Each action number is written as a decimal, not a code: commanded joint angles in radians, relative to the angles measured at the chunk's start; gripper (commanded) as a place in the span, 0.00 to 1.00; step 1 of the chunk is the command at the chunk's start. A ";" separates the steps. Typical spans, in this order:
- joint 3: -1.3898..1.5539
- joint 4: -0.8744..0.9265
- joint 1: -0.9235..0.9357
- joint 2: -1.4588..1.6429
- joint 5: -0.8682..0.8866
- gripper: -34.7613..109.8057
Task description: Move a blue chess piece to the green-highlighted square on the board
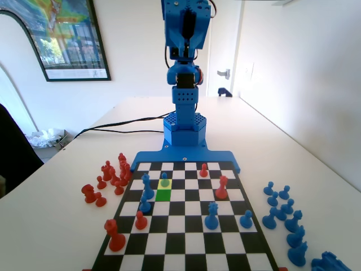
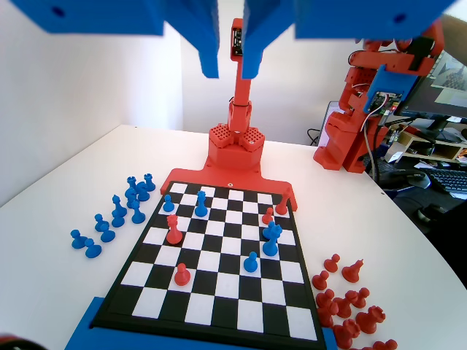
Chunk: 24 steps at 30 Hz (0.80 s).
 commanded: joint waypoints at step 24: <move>0.006 -0.014 0.009 0.023 -0.014 0.25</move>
